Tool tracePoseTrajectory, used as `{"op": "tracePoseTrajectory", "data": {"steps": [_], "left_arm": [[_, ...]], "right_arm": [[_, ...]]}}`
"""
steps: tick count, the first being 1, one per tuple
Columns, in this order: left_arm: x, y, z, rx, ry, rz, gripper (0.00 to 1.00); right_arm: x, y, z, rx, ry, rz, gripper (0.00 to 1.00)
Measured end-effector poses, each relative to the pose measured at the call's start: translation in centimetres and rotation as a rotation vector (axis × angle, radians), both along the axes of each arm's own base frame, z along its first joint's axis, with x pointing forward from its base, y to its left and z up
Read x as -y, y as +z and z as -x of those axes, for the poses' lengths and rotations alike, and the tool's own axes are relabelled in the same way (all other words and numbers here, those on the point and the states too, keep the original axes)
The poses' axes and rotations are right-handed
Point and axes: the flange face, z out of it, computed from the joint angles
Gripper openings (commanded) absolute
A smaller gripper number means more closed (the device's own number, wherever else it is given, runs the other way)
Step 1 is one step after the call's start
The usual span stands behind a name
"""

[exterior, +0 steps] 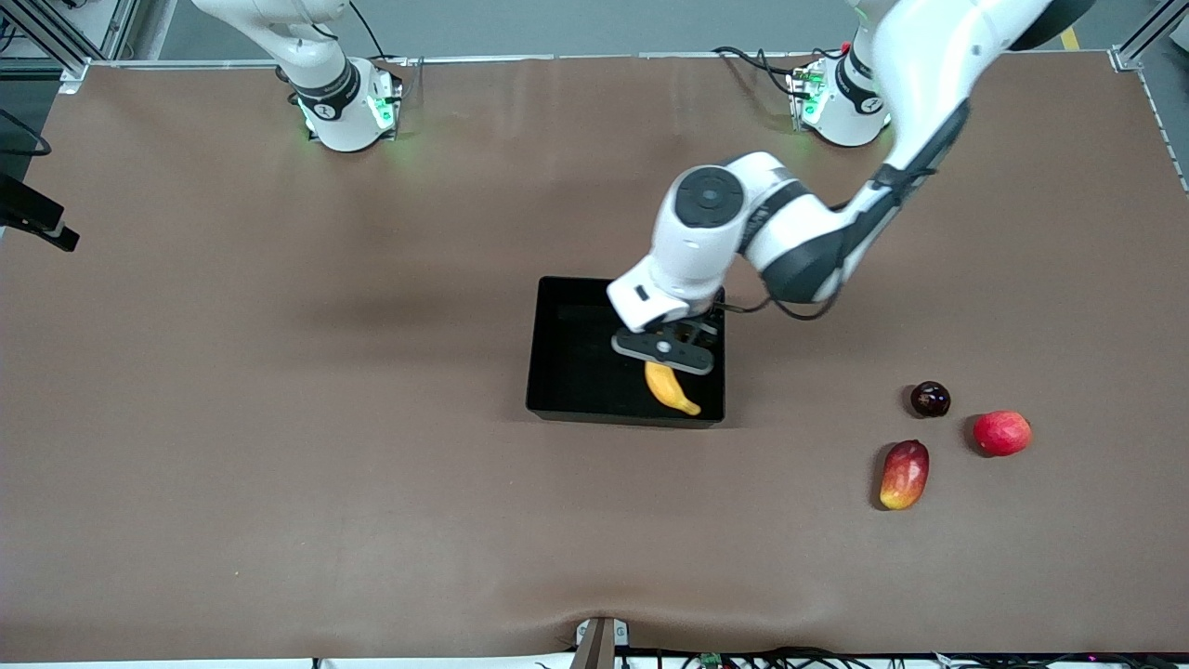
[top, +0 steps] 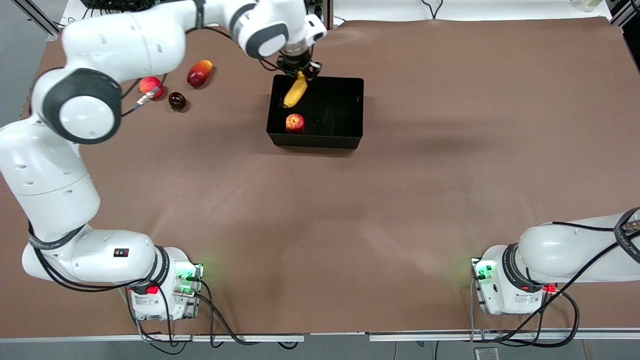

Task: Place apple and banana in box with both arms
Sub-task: 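Lift the banana with the left gripper and carry it over the box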

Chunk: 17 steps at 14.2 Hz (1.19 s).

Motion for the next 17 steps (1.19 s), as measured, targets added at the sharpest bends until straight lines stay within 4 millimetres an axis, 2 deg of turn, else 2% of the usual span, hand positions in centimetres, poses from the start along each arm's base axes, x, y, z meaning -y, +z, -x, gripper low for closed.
{"op": "tracePoseTrajectory", "data": {"steps": [4, 6, 8, 12, 17], "left_arm": [[5.8, -2.8, 2.8, 0.015, 0.045, -0.03, 0.0], [7.5, -4.4, 3.6, 0.02, 0.035, -0.049, 0.0], [8.3, -5.8, 4.0, 0.011, 0.025, -0.051, 0.0], [9.0, -8.3, 4.0, -0.006, 0.018, -0.019, 0.0], [9.2, -11.1, 4.0, -0.023, 0.015, -0.006, 0.0]], "right_arm": [[-0.2, 0.0, 0.0, 0.0, 0.003, 0.001, 1.0], [-0.3, 0.0, 0.0, 0.0, 0.006, 0.001, 1.0], [-0.9, 0.0, -0.1, 0.0, 0.017, 0.001, 1.0], [-3.4, 0.0, -0.3, 0.001, 0.063, 0.001, 1.0], [-3.2, 0.0, -0.3, -0.001, 0.058, 0.001, 1.0]]}}
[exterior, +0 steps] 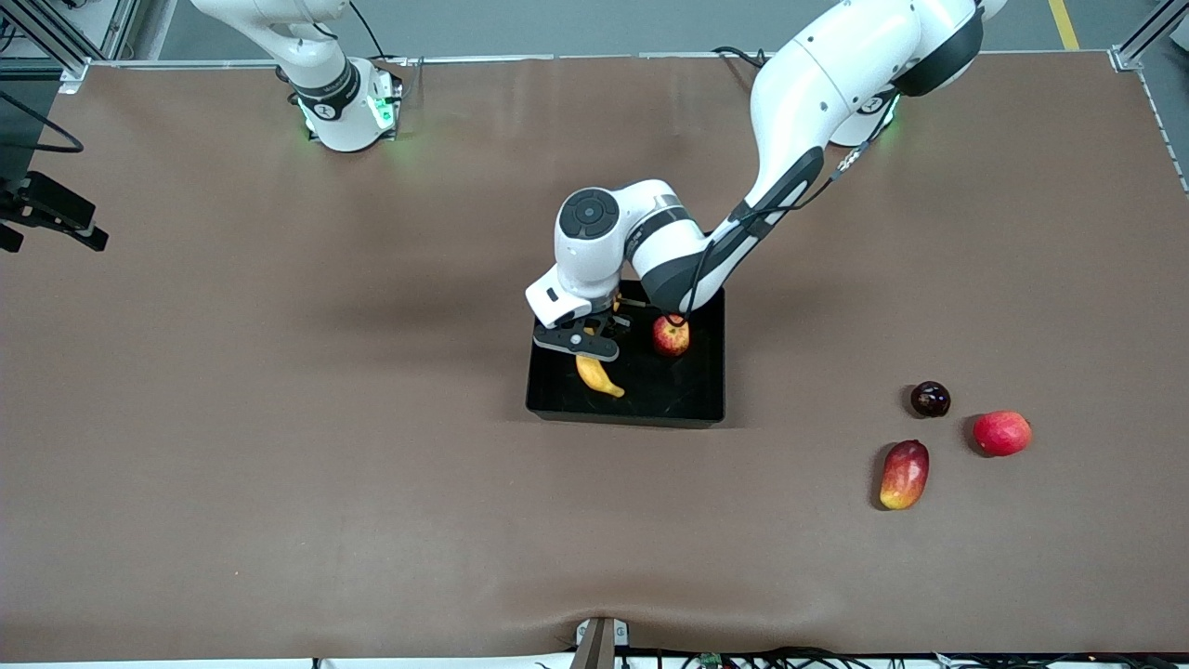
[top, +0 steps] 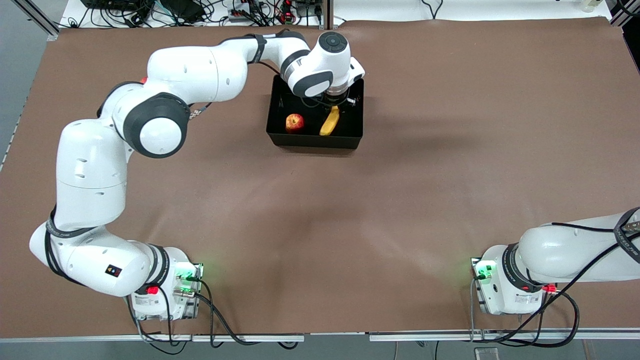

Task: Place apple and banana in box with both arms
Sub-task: 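Lift the banana with the left gripper and carry it over the box, then lower the banana into the box beside the apple and open the left gripper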

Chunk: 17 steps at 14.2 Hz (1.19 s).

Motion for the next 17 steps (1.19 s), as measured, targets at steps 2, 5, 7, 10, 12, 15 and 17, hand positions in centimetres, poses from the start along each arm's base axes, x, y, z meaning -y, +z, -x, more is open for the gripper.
{"op": "tracePoseTrajectory", "data": {"steps": [2, 5, 7, 10, 12, 15, 17], "left_arm": [[0.0, -1.5, -0.1, 0.007, -0.002, -0.002, 0.0], [0.4, -4.1, 0.5, 0.024, -0.019, -0.02, 0.0], [0.6, -4.9, 0.6, 0.032, -0.024, -0.017, 0.09], [0.7, -4.8, 0.5, 0.036, -0.024, -0.01, 1.0], [0.5, -4.9, 0.3, 0.04, -0.022, -0.008, 1.0], [0.6, -4.1, -0.3, 0.055, -0.015, 0.009, 1.0], [0.6, -2.2, -1.3, 0.082, -0.003, 0.027, 1.0]], "right_arm": [[0.1, 0.0, 0.0, 0.0, -0.002, 0.0, 1.0], [0.4, 0.0, 0.0, 0.0, -0.007, 0.0, 1.0], [0.4, 0.0, 0.0, 0.0, -0.007, 0.002, 1.0], [0.7, 0.0, 0.1, -0.002, -0.009, 0.032, 1.0], [0.8, 0.0, 0.1, -0.003, -0.01, 0.039, 1.0], [0.8, 0.0, 0.1, -0.003, -0.01, 0.039, 1.0], [0.8, 0.0, 0.1, -0.003, -0.01, 0.04, 1.0]]}}
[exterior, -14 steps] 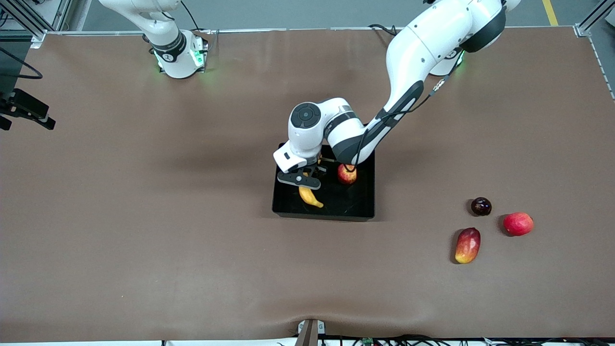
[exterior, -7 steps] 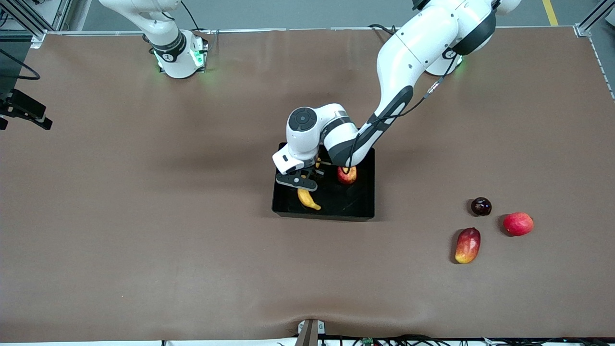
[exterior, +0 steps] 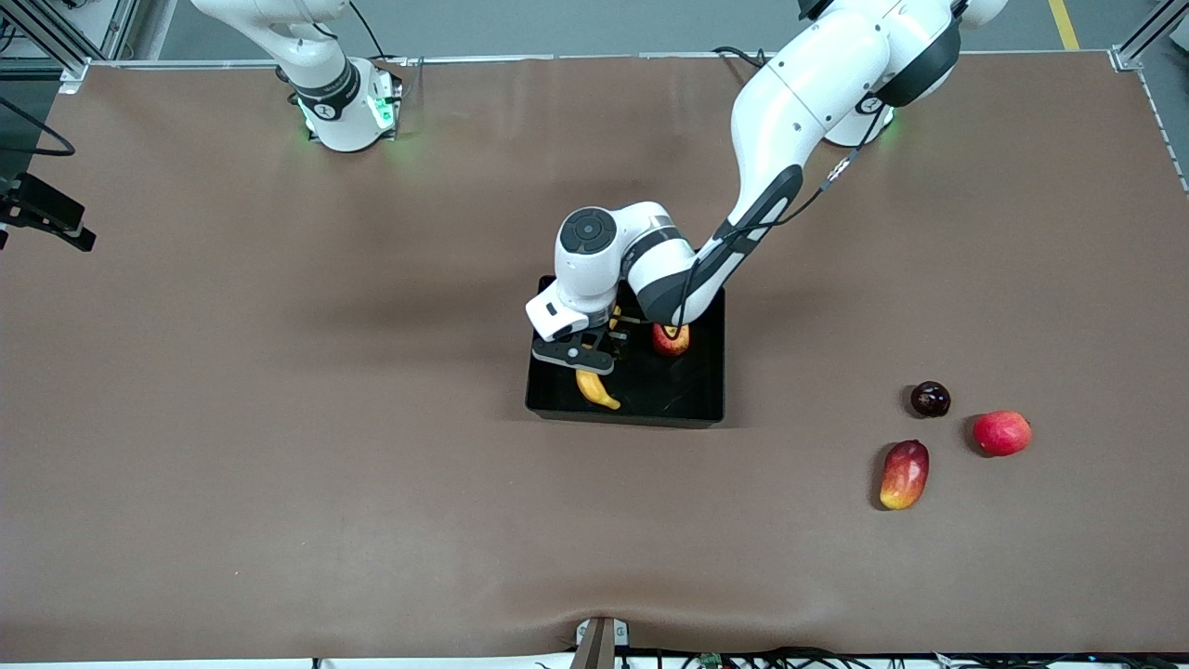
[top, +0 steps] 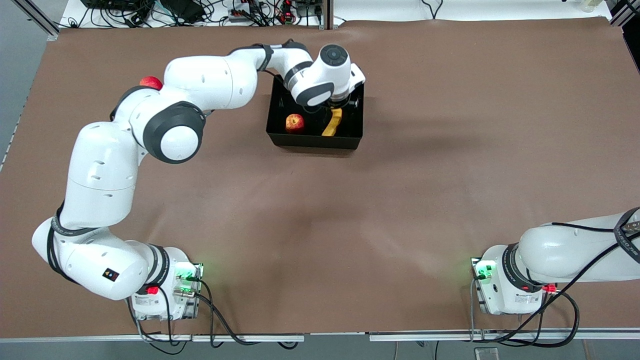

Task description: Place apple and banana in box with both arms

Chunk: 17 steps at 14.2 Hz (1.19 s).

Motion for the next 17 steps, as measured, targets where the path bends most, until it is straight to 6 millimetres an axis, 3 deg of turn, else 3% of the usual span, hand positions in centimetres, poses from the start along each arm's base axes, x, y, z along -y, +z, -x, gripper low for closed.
{"op": "tracePoseTrajectory", "data": {"steps": [3, 7, 11, 13, 17], "left_arm": [[-2.2, 4.5, -2.5, 0.028, 0.046, -0.017, 1.0], [-5.1, 11.9, -4.3, 0.028, 0.104, -0.032, 1.0], [-11.3, 18.6, -7.1, -0.005, 0.174, -0.055, 1.0], [-14.8, 21.0, -8.4, -0.003, 0.22, -0.08, 1.0], [-19.5, 23.3, -9.7, -0.017, 0.294, -0.126, 1.0]], "right_arm": [[0.0, 0.0, 0.0, 0.0, 0.0, 0.0, 1.0], [0.0, 0.0, 0.0, 0.0, 0.0, 0.0, 1.0], [0.1, 0.0, 0.0, 0.0, -0.002, 0.0, 1.0], [0.2, 0.0, 0.0, 0.0, -0.005, 0.0, 1.0], [0.8, -0.1, 0.1, -0.001, -0.015, 0.0, 1.0]]}}
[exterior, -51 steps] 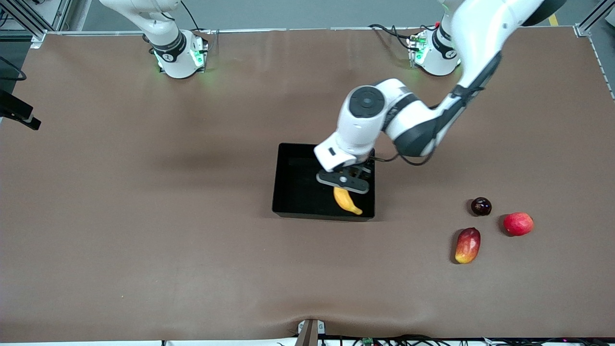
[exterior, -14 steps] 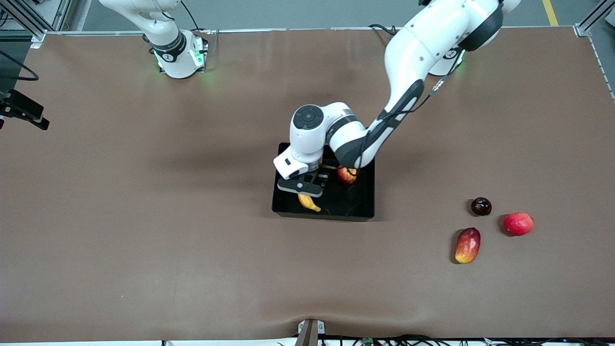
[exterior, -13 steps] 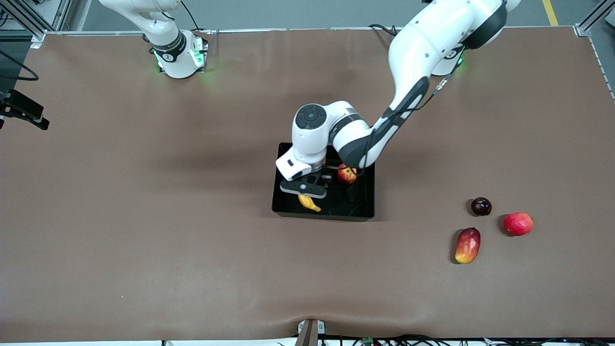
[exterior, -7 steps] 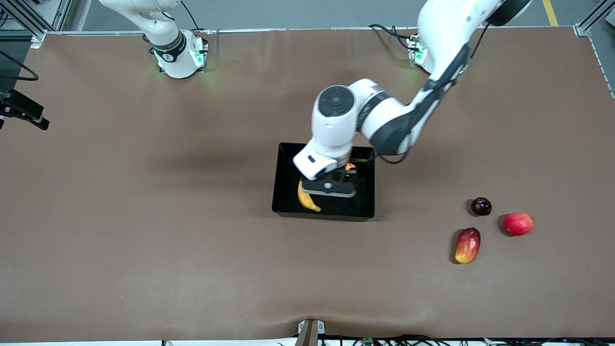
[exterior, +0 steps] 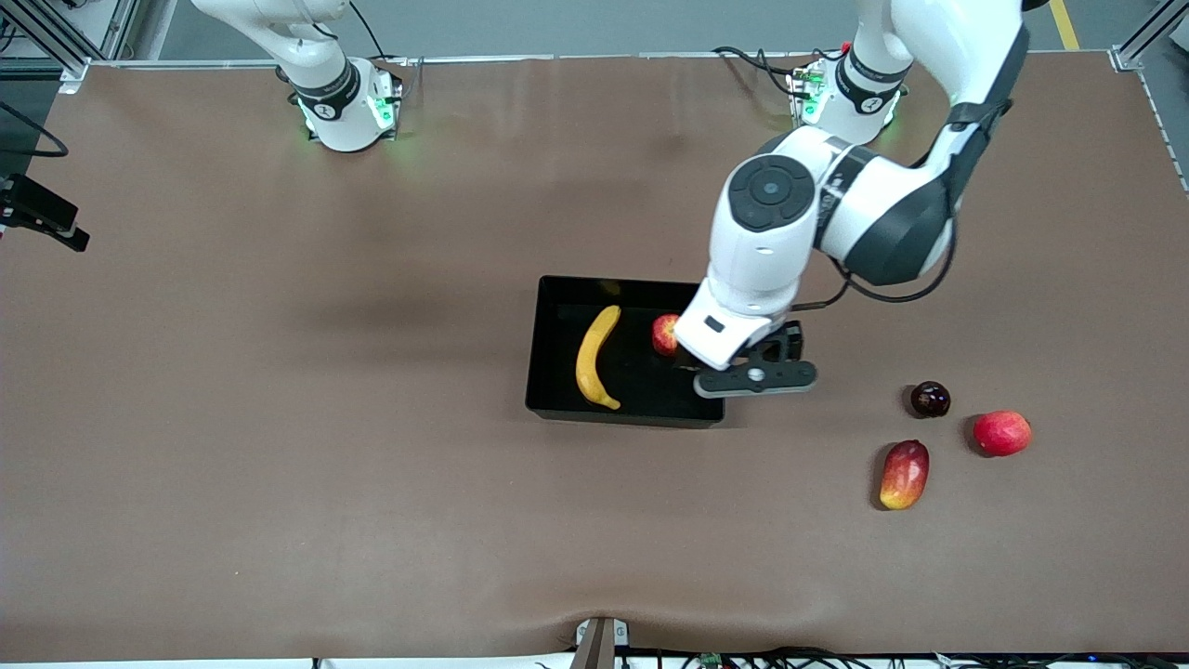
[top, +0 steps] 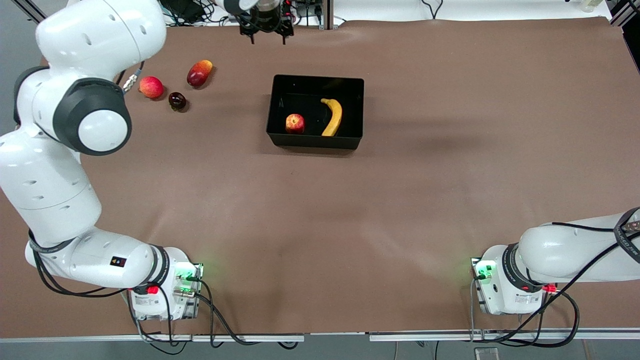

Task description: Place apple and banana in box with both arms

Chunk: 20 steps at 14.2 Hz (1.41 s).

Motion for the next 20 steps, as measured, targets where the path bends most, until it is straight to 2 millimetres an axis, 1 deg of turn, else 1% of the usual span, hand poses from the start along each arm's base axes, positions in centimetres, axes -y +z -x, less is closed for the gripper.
{"op": "tracePoseTrajectory", "data": {"steps": [3, 5, 6, 8, 10, 13, 15, 17, 18, 20], "left_arm": [[-4.5, 2.8, -0.9, -0.009, -0.006, -0.041, 1.0], [-7.8, 5.3, -1.1, -0.017, -0.014, -0.073, 1.0], [-8.9, 6.6, -0.9, -0.019, -0.028, -0.083, 1.0], [-10.4, 9.4, 0.0, -0.021, -0.034, -0.089, 1.0], [-12.2, 11.6, 0.6, -0.02, -0.039, -0.066, 1.0], [-14.5, 13.6, 0.9, -0.028, -0.032, -0.029, 1.0], [-15.1, 14.5, 1.4, -0.032, -0.026, -0.021, 1.0], [-15.7, 15.4, 2.0, -0.038, -0.069, -0.015, 1.0], [-16.4, 15.8, 2.4, -0.045, -0.097, -0.016, 1.0], [-18.7, 16.3, 3.2, -0.061, -0.115, -0.01, 1.0]], "right_arm": [[0.0, 0.0, 0.0, 0.0, -0.001, 0.0, 1.0], [0.1, 0.0, 0.0, 0.0, -0.001, 0.0, 1.0], [0.0, 0.0, 0.0, 0.0, -0.001, 0.0, 1.0], [0.1, 0.0, 0.0, -0.001, -0.001, 0.0, 1.0], [0.1, 0.0, 0.0, -0.001, -0.001, 0.0, 1.0], [0.1, 0.0, 0.0, -0.001, -0.001, 0.0, 1.0], [0.1, 0.0, 0.0, -0.001, -0.001, 0.0, 1.0], [0.1, 0.0, 0.0, -0.001, -0.001, 0.0, 1.0], [0.1, 0.0, 0.0, -0.001, -0.001, 0.0, 1.0], [0.1, -0.1, 0.0, -0.001, -0.002, 0.0, 1.0]]}}
